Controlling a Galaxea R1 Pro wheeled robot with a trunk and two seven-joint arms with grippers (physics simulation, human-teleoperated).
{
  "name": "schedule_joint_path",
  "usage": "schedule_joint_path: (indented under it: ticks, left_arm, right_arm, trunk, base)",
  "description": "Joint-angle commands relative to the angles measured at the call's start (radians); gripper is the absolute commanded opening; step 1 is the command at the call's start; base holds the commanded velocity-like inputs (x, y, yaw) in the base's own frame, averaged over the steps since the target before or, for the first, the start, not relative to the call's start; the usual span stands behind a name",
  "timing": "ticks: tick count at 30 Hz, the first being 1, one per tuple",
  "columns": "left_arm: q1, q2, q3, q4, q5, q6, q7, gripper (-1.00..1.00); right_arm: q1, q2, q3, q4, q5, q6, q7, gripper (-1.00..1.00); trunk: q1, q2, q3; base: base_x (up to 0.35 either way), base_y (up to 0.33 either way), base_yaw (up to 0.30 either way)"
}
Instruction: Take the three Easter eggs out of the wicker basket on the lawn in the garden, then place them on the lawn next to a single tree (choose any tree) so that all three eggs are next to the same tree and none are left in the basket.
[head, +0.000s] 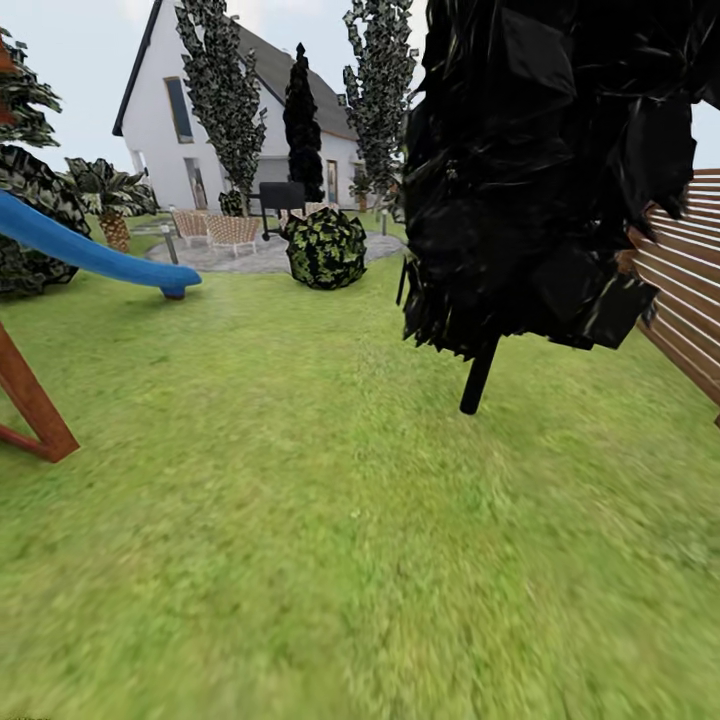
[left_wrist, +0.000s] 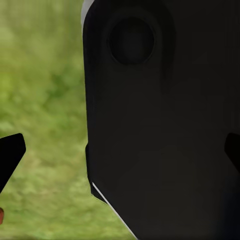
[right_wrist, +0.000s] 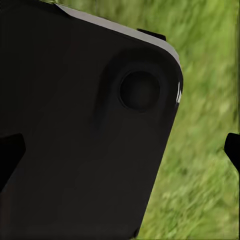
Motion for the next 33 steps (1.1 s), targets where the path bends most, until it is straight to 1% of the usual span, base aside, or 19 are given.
schedule_joint_path:
  ticks: [1,24,33]
  left_arm:
    - [0.000,0.000,0.000,-0.001,0.001,0.000,0.000,1.00]
    - [0.000,0.000,0.000,-0.001,0.001,0.000,0.000,1.00]
    - [0.000,0.000,0.000,-0.001,0.001,0.000,0.000,1.00]
  right_arm:
    - [0.000,0.000,0.004,0.001,0.002,-0.003,-0.001,1.00]
    - [0.000,-0.003,0.003,-0.001,0.000,-0.003,-0.001,1.00]
    - [0.000,-0.005,0.003,-0.002,-0.003,-0.002,-0.001,1.00]
  trunk:
    - [0.001,0.000,-0.001]
    - [0.001,0.000,-0.001]
    - [0.001,0.000,-0.010]
  base:
    - [0.322,0.000,0.290]
    - [0.322,0.000,0.289]
    - [0.322,0.000,0.202]
